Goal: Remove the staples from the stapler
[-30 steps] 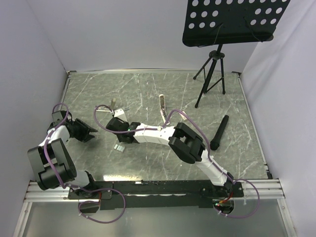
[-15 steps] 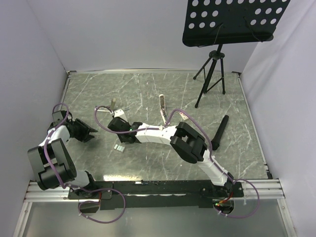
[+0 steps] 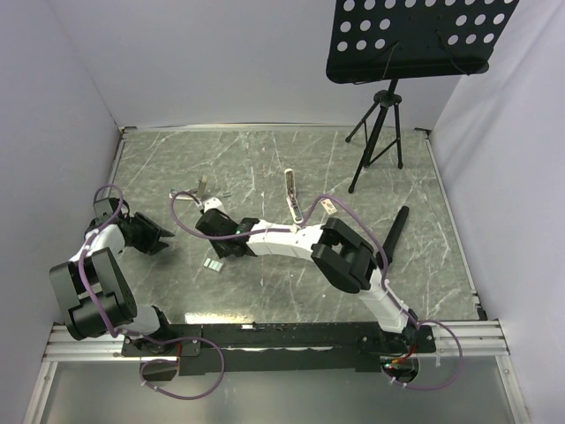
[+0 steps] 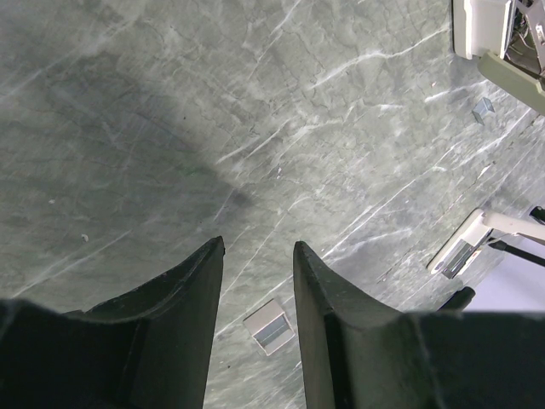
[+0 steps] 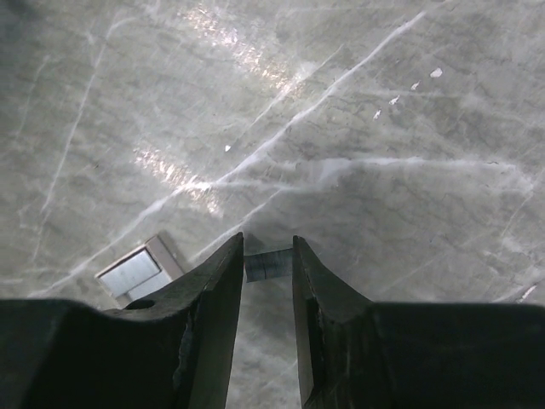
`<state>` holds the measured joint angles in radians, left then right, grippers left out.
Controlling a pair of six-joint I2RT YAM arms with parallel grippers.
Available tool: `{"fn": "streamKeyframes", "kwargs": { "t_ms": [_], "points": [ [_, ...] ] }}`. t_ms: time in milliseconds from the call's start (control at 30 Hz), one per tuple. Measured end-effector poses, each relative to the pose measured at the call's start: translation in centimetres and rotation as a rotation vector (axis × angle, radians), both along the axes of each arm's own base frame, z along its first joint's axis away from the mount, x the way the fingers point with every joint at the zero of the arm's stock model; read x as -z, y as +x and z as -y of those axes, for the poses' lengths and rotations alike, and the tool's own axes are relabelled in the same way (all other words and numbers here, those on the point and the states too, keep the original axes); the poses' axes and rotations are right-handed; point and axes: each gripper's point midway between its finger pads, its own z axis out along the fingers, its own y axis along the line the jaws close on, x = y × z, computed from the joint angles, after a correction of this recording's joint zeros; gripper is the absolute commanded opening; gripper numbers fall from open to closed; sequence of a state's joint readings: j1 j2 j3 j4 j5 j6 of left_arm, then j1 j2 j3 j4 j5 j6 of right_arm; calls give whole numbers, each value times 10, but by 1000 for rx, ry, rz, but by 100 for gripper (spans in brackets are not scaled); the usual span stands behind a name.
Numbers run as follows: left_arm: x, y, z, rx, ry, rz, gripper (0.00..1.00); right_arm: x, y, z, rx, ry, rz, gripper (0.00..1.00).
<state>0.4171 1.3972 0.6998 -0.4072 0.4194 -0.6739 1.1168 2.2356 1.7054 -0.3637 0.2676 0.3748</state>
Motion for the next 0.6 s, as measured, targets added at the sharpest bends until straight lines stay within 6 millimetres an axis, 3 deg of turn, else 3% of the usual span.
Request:
{"fn": "streamKeyframes", "kwargs": {
  "t_ms": [300, 600],
  "points": [
    [0, 0, 0, 0, 0, -1, 43, -32, -2, 0, -21, 46, 27, 34],
    [0, 0, 0, -1, 2, -2, 43, -33, -20, -11, -72, 59, 5, 34]
  ]
}}
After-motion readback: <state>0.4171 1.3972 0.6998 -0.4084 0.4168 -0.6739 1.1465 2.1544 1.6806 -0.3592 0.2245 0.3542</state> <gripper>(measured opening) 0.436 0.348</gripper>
